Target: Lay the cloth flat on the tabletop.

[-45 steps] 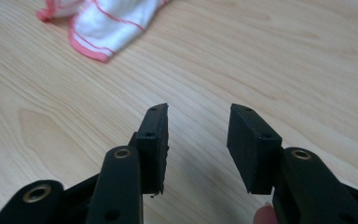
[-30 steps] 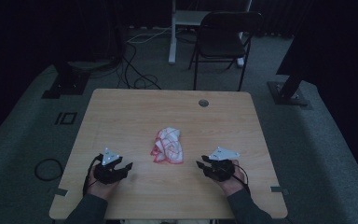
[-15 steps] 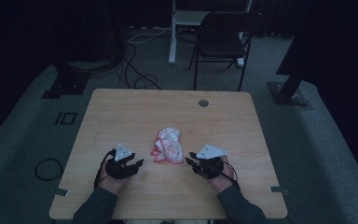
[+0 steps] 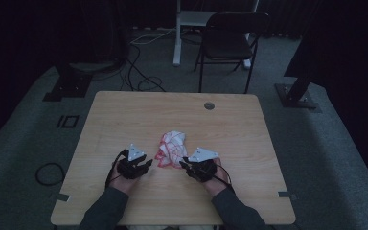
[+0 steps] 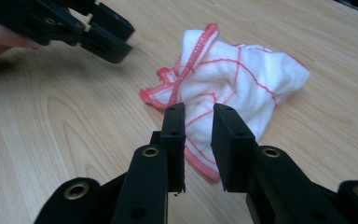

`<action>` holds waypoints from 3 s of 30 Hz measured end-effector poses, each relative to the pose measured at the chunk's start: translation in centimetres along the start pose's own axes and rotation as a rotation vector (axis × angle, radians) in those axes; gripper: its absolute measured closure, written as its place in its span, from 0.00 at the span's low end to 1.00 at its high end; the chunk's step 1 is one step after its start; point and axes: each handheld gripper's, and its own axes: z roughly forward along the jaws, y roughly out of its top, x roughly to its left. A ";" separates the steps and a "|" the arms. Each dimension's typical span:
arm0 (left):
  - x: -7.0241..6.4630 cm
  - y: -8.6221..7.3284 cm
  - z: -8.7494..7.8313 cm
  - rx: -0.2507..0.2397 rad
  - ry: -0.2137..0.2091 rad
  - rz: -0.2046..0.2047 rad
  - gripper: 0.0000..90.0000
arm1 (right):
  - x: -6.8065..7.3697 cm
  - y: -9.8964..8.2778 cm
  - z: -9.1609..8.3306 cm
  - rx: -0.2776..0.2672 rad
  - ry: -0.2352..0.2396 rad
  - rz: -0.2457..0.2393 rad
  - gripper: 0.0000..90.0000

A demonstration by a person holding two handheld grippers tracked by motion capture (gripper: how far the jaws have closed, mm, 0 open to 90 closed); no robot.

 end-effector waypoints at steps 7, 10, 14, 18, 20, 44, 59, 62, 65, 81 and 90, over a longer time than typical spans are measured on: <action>-0.2 0.9 1.6 0.006 0.001 0.023 0.77 | 0.4 0.4 1.4 0.013 -0.007 0.000 0.81; -0.6 1.3 2.5 0.014 0.005 0.037 0.77 | 0.4 0.6 2.1 0.015 -0.009 0.004 0.79; -0.9 1.5 3.2 0.023 0.004 0.040 0.78 | 0.5 0.8 2.6 0.019 -0.005 0.013 0.77; -1.0 1.6 4.0 0.035 0.013 0.043 0.82 | 0.7 0.9 3.6 0.033 -0.004 0.007 0.75; -1.0 1.7 4.1 0.037 0.014 0.043 0.85 | 0.8 1.1 4.2 0.035 -0.004 0.021 0.73; 0.1 1.0 3.6 0.054 0.056 0.042 0.96 | -0.2 2.3 4.0 0.043 -0.017 0.018 0.99; 1.0 0.1 2.6 0.059 0.075 0.026 0.96 | -2.9 1.3 1.0 0.034 -0.084 0.056 0.99; 1.2 -0.1 2.4 0.060 0.080 0.025 0.96 | -3.5 1.0 0.6 0.033 -0.097 0.062 0.99; 1.4 -0.2 2.3 0.060 0.084 0.015 0.96 | -4.3 0.4 0.0 0.034 -0.114 0.083 0.99; 2.2 -0.8 1.6 0.063 0.094 -0.012 0.96 | -6.0 -1.2 -1.0 0.049 -0.148 0.126 1.00; 2.5 -1.4 0.7 0.071 0.103 -0.031 0.97 | -7.3 -2.8 -1.9 0.068 -0.177 0.174 0.99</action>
